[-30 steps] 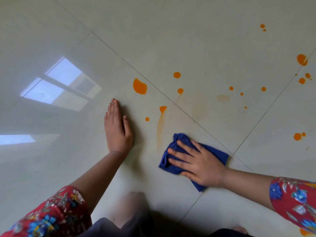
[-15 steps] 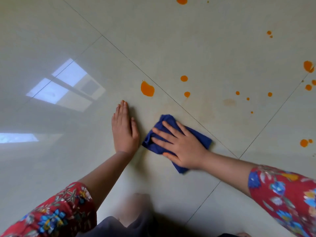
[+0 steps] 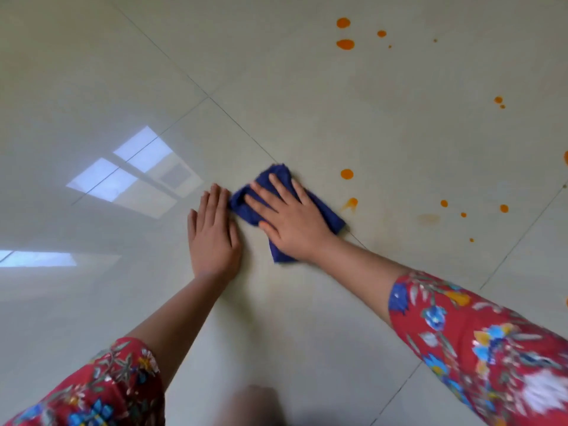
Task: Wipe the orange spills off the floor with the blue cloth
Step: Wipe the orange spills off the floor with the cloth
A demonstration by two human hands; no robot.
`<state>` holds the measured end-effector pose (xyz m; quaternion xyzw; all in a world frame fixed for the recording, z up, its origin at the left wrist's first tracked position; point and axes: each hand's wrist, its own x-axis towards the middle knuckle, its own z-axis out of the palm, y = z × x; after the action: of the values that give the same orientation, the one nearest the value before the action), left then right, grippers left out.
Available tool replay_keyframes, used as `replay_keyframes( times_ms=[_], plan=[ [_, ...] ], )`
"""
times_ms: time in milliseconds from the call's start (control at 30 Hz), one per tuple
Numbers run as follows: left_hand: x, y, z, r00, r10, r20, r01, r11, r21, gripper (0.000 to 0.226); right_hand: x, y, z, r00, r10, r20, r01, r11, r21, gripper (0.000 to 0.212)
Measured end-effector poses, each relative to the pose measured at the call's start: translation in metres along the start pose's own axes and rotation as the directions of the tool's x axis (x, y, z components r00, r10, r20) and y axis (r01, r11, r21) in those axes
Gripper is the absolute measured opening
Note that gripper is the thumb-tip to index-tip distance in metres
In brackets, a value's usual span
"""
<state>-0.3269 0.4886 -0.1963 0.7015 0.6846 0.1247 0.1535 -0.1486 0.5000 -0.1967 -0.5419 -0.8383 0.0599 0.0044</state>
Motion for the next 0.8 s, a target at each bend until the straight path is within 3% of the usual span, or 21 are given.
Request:
replay_keyframes(
  times_ms=[100, 200, 233, 333, 433, 467, 533, 633, 700, 733, 800],
  plan=[
    [-0.002, 0.001, 0.001, 0.999, 0.014, 0.039, -0.015, 1.0, 0.016, 0.063, 0.032, 0.035, -0.007, 0.97, 0.241, 0.021, -0.241, 0.97, -0.031, 0.064],
    [0.0, 0.001, 0.0, 0.999, 0.004, 0.043, -0.005, 0.999, 0.033, 0.064, -0.007, 0.038, 0.0, 0.882, 0.459, -0.112, -0.457, 0.888, 0.038, 0.061],
    [0.0, 0.001, 0.001, 0.999, 0.006, 0.037, -0.008, 0.999, 0.039, 0.064, -0.025, 0.024, 0.004, 0.892, 0.439, -0.112, -0.438, 0.898, 0.036, 0.061],
    [0.002, 0.002, 0.003, 1.0, -0.001, 0.027, 0.0, 0.999, 0.048, 0.062, -0.043, -0.022, 0.012, 0.988, 0.138, -0.071, -0.134, 0.989, 0.063, 0.059],
    [0.002, 0.003, 0.003, 1.0, -0.01, 0.008, 0.01, 1.0, 0.03, 0.061, 0.014, -0.009, 0.005, 0.998, -0.002, -0.058, 0.007, 0.997, 0.075, 0.057],
    [0.001, 0.003, 0.003, 1.0, -0.01, 0.011, 0.01, 1.0, 0.029, 0.062, 0.034, 0.006, 0.001, 0.998, 0.031, -0.056, -0.028, 0.998, 0.054, 0.057],
    [0.0, 0.002, 0.002, 1.0, -0.004, 0.026, 0.003, 0.999, 0.039, 0.064, 0.055, 0.046, -0.004, 0.972, 0.234, -0.015, -0.234, 0.972, 0.019, 0.058],
    [-0.001, 0.003, 0.002, 0.999, -0.007, 0.039, 0.005, 0.999, 0.05, 0.064, 0.03, 0.083, -0.003, 0.813, 0.573, -0.108, -0.567, 0.82, 0.079, 0.06],
    [-0.001, 0.004, 0.003, 0.999, -0.008, 0.032, 0.006, 0.997, 0.071, 0.064, -0.004, 0.054, 0.003, 0.693, 0.706, -0.148, -0.696, 0.708, 0.118, 0.061],
    [0.0, 0.005, 0.003, 1.0, -0.009, 0.029, 0.006, 0.997, 0.079, 0.064, -0.017, 0.026, 0.007, 0.691, 0.708, -0.15, -0.698, 0.706, 0.12, 0.061],
    [0.0, 0.007, 0.004, 1.0, -0.016, 0.015, 0.015, 0.997, 0.078, 0.063, -0.029, -0.027, 0.012, 0.831, 0.54, -0.13, -0.524, 0.84, 0.139, 0.06]
  ],
)
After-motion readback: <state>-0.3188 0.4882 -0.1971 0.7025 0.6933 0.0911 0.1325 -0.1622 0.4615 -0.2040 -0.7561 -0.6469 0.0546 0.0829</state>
